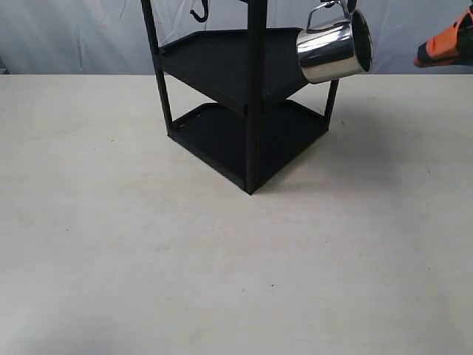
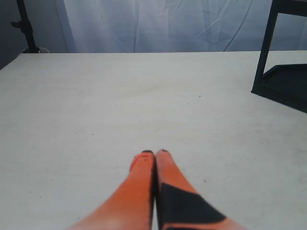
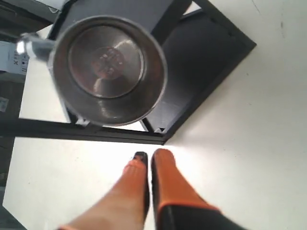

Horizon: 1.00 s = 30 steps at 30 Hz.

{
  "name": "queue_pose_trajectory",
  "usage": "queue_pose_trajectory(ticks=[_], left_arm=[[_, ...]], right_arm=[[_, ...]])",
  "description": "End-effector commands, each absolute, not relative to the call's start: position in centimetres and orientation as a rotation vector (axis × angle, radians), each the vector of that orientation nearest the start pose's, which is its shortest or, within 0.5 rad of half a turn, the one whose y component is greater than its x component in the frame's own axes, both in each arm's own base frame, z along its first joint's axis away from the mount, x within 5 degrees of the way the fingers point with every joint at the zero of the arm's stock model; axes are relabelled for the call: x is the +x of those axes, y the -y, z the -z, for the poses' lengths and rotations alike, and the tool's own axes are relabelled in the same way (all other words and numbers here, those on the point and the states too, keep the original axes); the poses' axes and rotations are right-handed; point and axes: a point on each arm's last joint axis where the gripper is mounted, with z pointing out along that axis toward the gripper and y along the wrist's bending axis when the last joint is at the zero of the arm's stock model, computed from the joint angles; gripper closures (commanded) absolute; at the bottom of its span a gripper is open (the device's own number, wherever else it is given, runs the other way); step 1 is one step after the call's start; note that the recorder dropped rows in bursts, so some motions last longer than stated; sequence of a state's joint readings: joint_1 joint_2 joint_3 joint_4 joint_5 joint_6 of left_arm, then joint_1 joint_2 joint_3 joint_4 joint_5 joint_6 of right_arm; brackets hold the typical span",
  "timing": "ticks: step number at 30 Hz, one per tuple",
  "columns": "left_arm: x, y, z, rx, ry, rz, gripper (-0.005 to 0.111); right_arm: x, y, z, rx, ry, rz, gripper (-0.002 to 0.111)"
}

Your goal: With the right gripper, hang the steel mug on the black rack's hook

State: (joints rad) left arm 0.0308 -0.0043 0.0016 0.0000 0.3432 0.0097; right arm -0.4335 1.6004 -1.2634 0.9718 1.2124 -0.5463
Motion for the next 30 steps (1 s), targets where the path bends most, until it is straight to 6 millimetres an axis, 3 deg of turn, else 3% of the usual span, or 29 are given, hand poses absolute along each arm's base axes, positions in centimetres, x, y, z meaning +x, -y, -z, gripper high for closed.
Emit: queue_pose_trajectory(ticks=[1,8,12,14,16,19,21,22,25,28,30], left_arm=[[5.4,-0.1,-18.3,-0.017,-1.813,-0.023,0.107],[5.4,-0.1,-18.3,-0.017,-1.813,-0.023,0.107],[5.4,-0.1,-18.3,-0.017,-1.813,-0.023,0.107],[5.4,-0.1,-18.3,-0.017,-1.813,-0.023,0.107],[5.4,-0.1,-18.3,-0.017,-1.813,-0.023,0.107],[5.4,-0.1,-18.3,-0.017,-1.813,-0.023,0.107],[5.4,-0.1,-18.3,-0.017,-1.813,-0.023,0.107],[5.4,-0.1,-18.3,-0.017,-1.813,-0.023,0.107],[5.4,-0.1,-18.3,-0.017,-1.813,-0.023,0.107],[5.4,-0.1,-18.3,-0.017,-1.813,-0.023,0.107],[5.4,-0.1,-18.3,-0.017,-1.813,-0.023,0.107]], right_arm=[[25.7,3.8,-35.1,0.135,-2.340,-0.928,0.108],[15.0,-2.8,-41.4,-0.200,-2.130,-0.772,0.108],[10.2,-4.7,-43.2,-0.352,-1.998,-0.710,0.108],[8.8,-5.2,-43.6,-0.417,-1.940,-0.663,0.108],[7.8,-5.5,-43.9,-0.410,-1.758,-0.619,0.108],[7.8,-5.2,-41.9,-0.345,-1.665,-0.606,0.108],[8.3,-4.9,-38.7,-0.267,-1.665,-0.595,0.108],[8.9,-4.4,-35.8,-0.181,-1.673,-0.571,0.108],[9.6,-3.0,-29.8,0.025,-1.687,-0.501,0.108],[9.1,-1.6,-24.8,0.189,-1.683,-0.432,0.108],[8.3,-1.0,-22.6,0.250,-1.667,-0.400,0.108]])
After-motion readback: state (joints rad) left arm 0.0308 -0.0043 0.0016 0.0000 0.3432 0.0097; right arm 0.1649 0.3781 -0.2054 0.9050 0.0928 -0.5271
